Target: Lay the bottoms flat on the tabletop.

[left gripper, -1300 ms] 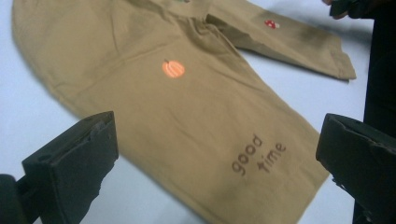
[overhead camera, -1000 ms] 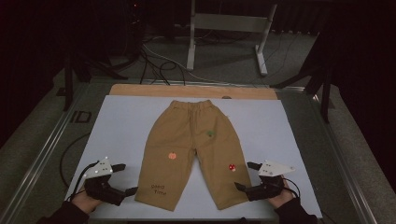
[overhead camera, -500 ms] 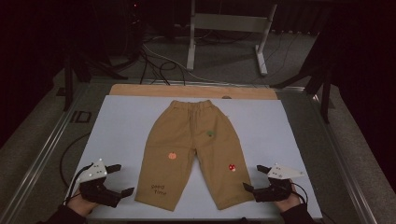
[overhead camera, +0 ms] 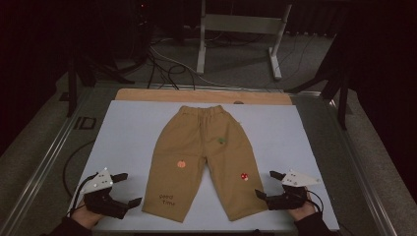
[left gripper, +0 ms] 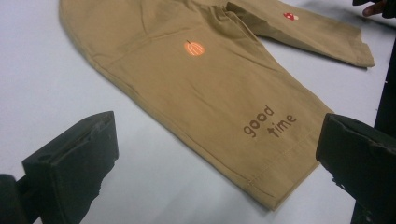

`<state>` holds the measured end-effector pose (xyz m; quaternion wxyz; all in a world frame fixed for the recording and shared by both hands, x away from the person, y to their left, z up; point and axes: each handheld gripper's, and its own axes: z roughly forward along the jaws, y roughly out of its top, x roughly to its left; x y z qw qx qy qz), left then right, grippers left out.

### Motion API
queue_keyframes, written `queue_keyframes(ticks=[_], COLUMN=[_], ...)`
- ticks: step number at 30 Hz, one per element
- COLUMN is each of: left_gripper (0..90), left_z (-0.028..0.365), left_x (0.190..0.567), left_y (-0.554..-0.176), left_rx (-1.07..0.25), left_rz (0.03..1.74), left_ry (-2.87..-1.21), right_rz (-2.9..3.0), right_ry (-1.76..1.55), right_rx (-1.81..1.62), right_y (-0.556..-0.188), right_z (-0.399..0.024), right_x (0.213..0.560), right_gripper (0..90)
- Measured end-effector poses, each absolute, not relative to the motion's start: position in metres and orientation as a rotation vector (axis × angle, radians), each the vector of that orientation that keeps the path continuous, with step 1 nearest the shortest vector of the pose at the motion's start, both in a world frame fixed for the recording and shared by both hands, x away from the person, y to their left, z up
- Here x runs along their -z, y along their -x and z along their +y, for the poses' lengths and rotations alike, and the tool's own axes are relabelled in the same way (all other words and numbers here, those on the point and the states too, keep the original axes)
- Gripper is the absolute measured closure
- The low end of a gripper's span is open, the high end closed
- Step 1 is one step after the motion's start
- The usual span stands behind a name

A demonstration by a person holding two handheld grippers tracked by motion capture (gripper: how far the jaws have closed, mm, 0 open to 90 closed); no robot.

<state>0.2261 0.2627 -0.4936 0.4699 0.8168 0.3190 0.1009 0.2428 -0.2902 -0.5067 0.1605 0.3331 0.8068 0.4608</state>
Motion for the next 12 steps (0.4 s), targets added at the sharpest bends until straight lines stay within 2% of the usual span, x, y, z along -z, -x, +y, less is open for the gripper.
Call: queue_keyframes(ticks=[12], left_gripper=[0.2], left_z=[0.2633], left_x=[0.4948], left_y=[-0.226], left_rx=[-0.246], left_rz=[0.792], left_ry=[-1.992], right_rz=[2.312], right_ry=[-0.945], right_rx=[-1.305], right_y=[-0.2418], right_z=[-0.2898], right_x=[0.5081], right_gripper=[10.5])
